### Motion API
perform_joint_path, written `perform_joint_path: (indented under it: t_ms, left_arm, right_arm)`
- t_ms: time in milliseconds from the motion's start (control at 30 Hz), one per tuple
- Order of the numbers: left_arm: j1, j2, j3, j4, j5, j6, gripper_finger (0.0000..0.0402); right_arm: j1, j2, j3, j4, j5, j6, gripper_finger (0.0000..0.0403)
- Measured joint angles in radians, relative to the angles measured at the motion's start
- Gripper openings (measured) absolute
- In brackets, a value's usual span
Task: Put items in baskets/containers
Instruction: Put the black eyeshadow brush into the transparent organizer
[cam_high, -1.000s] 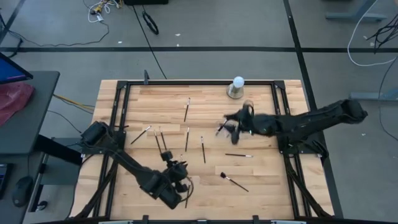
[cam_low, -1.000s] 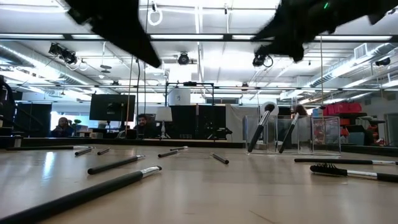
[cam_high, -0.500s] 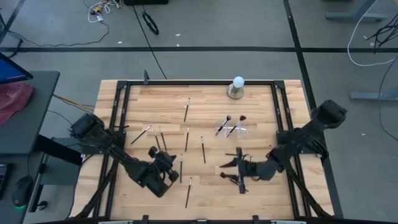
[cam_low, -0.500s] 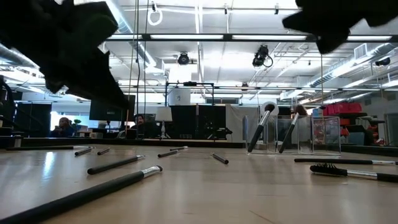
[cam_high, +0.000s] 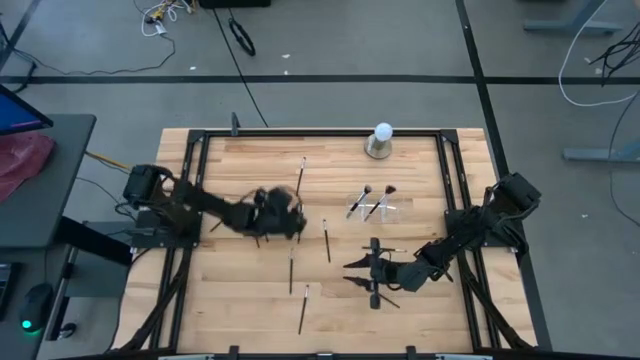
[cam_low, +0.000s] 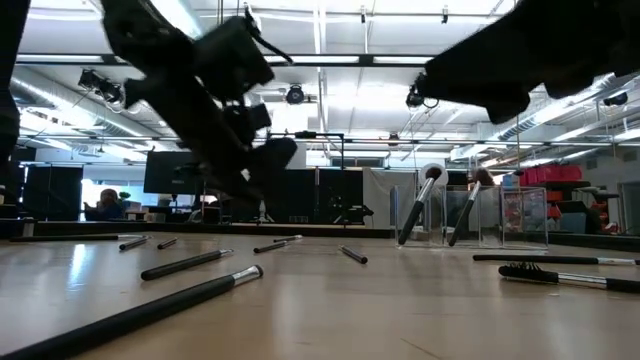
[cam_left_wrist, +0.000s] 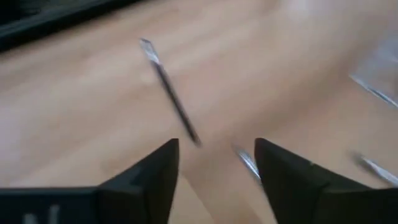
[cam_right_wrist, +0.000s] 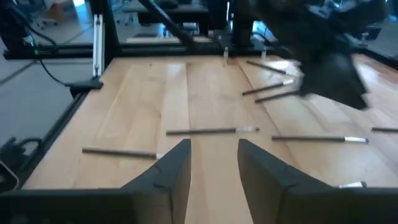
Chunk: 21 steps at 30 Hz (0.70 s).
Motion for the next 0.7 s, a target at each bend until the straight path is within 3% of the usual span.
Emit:
perform_joint_path:
  t_ms: [100, 300, 700]
  left_arm:
    - [0.108, 0.011, 0.001, 0.094, 0.037, 0.064, 0.0249]
    - [0.253, 0.099, 0.002, 0.351, 0.26, 0.167, 0.0245]
    - [0.335, 0.267, 0.005, 0.417, 0.212, 0.193, 0.0177]
  right_arm:
    - [-0.001, -0.001, 0.0, 0.008, 0.0, -0.002, 0.0132]
    - [0.003, -0.001, 0.0, 0.015, -0.004, 0.023, 0.0132]
    - [0.006, -0.001, 0.0, 0.016, -0.004, 0.026, 0.0132]
